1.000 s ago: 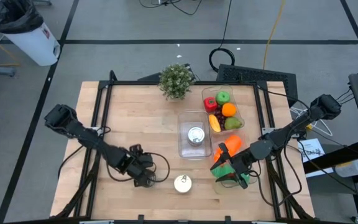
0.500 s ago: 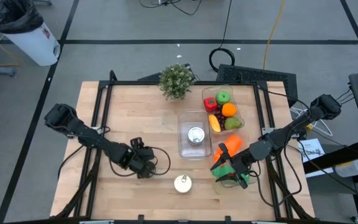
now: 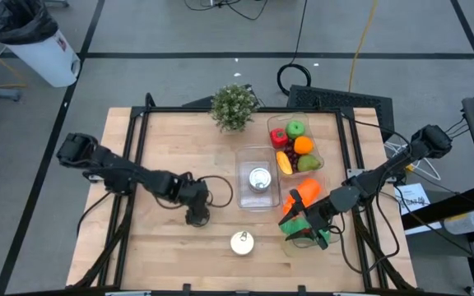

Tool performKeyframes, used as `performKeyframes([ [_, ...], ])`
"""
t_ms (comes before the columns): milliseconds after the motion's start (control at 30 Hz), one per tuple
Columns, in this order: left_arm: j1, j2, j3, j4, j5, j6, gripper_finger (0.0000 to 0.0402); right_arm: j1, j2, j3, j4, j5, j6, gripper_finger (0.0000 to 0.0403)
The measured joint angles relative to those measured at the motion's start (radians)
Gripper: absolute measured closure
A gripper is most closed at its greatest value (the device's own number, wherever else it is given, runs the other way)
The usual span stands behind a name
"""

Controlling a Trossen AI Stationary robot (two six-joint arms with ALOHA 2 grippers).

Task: Pick & Place Food Item
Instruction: Put the left blue tuna can into the middle transparent bin

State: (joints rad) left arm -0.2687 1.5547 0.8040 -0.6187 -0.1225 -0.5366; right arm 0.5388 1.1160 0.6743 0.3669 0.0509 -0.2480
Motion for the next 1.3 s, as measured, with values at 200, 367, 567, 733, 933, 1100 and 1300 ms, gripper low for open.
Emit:
performKeyframes([
  [200,0.108,-0.039,-0.013,0.048,0.108,0.147,0.0122,0.0,0.0,0.0,-0.009,0.0,0.0,0.02],
  [367,0.195,-0.096,-0.015,0.028,0.148,0.265,0.0135,0.0,0.0,0.0,-0.024,0.0,0.0,0.02],
  [567,0.333,-0.098,-0.028,0.024,0.249,0.372,0.0142,-0.001,0.0,0.0,-0.048,0.0,0.0,0.02],
  [733,0.448,-0.099,-0.09,0.133,0.397,0.47,0.0141,-0.001,0.0,0.001,-0.052,0.001,0.0,0.0201],
  [933,0.597,-0.099,-0.199,0.252,0.451,0.483,0.0151,-0.003,0.0,0.001,-0.055,0.003,0.0,0.0203],
  [1100,0.681,-0.101,-0.235,0.327,0.463,0.498,0.0159,-0.009,0.001,0.001,-0.059,0.004,0.0,0.0202],
  [1300,0.731,-0.1,-0.237,0.368,0.384,0.402,0.0162,-0.015,0.001,0.001,-0.067,0.004,0.016,0.0206],
])
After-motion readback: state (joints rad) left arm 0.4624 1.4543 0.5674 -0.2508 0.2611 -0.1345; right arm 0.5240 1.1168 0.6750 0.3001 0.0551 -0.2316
